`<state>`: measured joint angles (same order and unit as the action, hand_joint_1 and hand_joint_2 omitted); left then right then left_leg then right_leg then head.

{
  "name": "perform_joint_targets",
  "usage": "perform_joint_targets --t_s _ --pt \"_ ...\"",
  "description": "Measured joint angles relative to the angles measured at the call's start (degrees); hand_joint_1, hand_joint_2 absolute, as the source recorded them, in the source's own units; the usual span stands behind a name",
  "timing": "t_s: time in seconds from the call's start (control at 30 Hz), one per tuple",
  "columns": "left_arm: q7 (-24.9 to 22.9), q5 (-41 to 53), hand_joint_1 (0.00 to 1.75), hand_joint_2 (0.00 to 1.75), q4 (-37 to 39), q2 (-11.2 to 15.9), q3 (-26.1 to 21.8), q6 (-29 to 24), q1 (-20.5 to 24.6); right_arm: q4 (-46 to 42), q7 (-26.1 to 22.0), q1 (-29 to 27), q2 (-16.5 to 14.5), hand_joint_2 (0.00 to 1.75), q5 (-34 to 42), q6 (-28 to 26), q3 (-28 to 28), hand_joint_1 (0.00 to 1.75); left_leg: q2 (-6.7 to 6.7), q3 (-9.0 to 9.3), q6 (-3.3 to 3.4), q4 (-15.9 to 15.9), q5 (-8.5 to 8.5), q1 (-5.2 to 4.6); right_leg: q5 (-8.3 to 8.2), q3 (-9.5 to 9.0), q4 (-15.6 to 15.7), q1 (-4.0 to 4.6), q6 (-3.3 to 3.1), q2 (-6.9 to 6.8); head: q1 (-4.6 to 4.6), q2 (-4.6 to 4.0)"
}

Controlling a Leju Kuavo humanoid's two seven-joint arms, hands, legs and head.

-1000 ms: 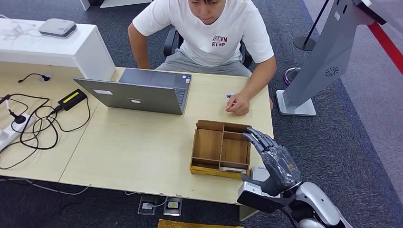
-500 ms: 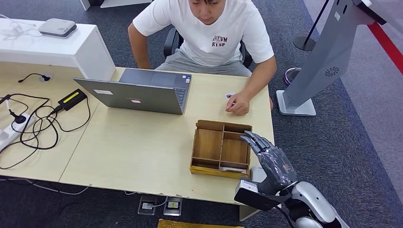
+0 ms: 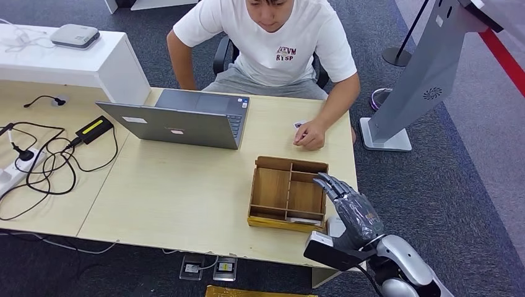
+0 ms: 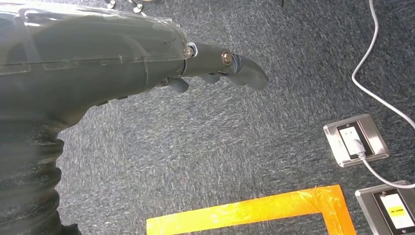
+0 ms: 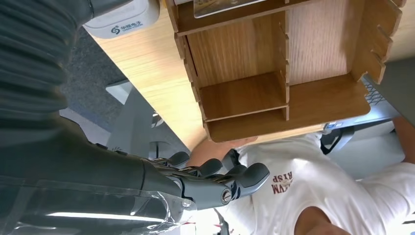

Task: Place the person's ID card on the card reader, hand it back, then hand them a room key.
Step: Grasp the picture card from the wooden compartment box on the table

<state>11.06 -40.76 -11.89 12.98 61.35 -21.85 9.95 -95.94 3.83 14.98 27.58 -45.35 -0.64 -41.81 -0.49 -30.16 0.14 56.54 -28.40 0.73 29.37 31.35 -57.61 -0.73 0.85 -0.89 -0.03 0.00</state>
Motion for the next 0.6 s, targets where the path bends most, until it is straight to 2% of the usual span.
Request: perform_joint_targets --t_s 0.6 --pt "-0.04 -0.24 0.00 1.75 0.00 0.04 0.00 -0.17 0.00 3.63 -0.66 1.48 -1.69 1.75 3.14 2.76 -0.03 0.00 0.00 0.00 0.00 0.00 0.00 0.00 0.00 0.00 0.00 0.00 0.00 0.00 0.00 0.00"
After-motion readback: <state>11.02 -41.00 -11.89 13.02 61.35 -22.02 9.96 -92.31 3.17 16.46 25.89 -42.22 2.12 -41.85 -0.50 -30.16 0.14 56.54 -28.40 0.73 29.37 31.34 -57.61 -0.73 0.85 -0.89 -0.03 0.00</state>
